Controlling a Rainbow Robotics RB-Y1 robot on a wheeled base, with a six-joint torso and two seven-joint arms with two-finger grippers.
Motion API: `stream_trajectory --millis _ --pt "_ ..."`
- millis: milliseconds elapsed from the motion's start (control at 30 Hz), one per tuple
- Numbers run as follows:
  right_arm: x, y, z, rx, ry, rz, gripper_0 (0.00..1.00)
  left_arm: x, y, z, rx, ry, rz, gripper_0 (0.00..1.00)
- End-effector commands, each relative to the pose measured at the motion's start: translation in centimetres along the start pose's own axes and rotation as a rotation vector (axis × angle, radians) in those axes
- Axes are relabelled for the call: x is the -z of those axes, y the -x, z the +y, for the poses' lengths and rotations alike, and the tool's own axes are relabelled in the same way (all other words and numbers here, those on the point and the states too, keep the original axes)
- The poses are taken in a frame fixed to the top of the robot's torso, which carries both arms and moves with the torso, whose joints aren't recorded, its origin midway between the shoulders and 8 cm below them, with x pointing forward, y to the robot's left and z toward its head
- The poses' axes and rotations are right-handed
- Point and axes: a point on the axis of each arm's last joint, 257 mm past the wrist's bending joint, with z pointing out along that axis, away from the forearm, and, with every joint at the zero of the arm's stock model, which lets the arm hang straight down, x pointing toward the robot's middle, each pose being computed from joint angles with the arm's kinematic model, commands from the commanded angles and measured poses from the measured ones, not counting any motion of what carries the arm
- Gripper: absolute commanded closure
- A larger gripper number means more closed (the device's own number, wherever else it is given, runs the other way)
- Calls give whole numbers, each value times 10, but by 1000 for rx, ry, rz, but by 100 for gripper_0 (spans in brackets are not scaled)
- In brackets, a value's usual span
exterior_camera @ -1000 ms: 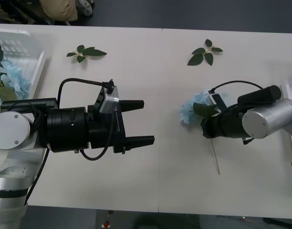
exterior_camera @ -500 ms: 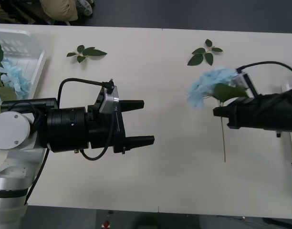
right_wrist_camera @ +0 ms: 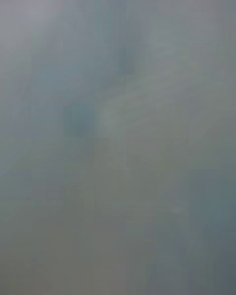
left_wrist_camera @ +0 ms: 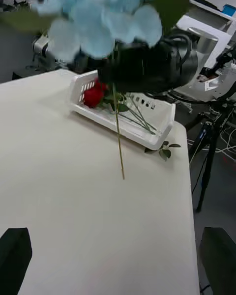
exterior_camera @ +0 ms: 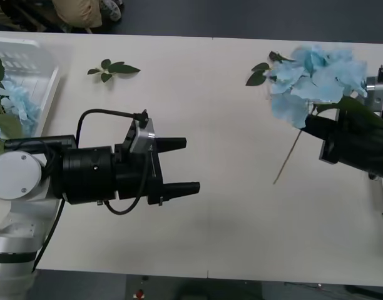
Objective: Put the red flowers into the right box and the blue flowers into the left box
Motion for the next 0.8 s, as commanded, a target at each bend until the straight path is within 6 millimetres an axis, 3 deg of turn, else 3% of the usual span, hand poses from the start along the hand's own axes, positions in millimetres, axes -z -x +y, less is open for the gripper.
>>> stream_trajectory --millis 33,133,267,600,800 --pt "-37 34 22 88 106 -9 100 10 8 7 17 32 -70 0" --pt "-62 47 32 136 152 3 100 16 14 20 -15 57 -63 0" --pt "-84 60 42 169 189 14 100 1 9 29 -71 75 -3 0" --pt "-89 64 45 158 200 10 100 -55 11 47 -35 141 -52 0" --pt "-89 61 43 147 201 10 100 -83 25 54 19 157 -122 0"
